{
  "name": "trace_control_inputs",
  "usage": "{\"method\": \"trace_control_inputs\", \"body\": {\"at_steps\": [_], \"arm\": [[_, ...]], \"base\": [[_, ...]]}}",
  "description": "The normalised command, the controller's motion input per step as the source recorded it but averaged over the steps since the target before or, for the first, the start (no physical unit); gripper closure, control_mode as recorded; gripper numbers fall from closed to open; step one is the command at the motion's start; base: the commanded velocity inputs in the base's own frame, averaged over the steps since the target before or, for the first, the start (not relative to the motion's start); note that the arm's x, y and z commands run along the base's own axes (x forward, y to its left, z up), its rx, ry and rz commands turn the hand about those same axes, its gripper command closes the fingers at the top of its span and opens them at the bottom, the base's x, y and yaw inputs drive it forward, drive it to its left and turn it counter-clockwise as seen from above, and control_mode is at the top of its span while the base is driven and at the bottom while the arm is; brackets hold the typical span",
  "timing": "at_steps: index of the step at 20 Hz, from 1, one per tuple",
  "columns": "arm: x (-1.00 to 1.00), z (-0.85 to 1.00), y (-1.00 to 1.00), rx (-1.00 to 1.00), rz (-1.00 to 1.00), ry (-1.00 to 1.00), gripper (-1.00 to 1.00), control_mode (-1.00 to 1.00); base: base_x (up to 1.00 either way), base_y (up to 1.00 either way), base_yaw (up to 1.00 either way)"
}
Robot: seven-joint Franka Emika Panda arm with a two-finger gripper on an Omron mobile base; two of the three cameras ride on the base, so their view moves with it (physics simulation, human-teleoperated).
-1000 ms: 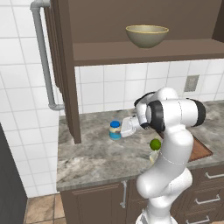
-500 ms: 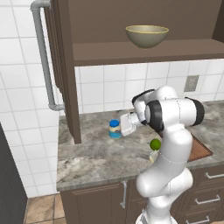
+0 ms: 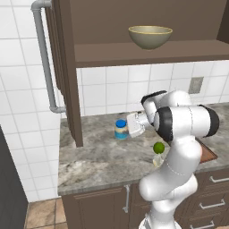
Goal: Open the cabinet. Place the bowl and condiment on the counter. Then place the lime and garlic on the cutting board.
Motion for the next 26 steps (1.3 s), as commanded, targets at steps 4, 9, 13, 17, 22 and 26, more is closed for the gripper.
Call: {"method": "trace_control_inputs", "body": {"at_steps": [4,9,13,17,22,26], "arm": [[-0.37,0.71,-0.13,0.0,0.0,0.0,-1.0,-1.0],[-0.27,0.35,-0.14,0.0,0.0,0.0,-1.0,-1.0],[0.0,-0.16,-0.01,0.0,0.0,0.0,-1.0,-1.0],[0.0,-0.33,-0.06,0.0,0.02,0.0,-1.0,-1.0],[0.0,-0.44,-0.09,0.02,0.03,0.0,-1.0,-1.0],[0.0,-0.59,-0.15,0.02,0.04,0.0,-1.0,-1.0]], "base": [[0.0,0.0,0.0],[0.0,0.0,0.0],[0.0,0.0,0.0],[0.0,0.0,0.0],[0.0,0.0,0.0],[0.0,0.0,0.0]]}}
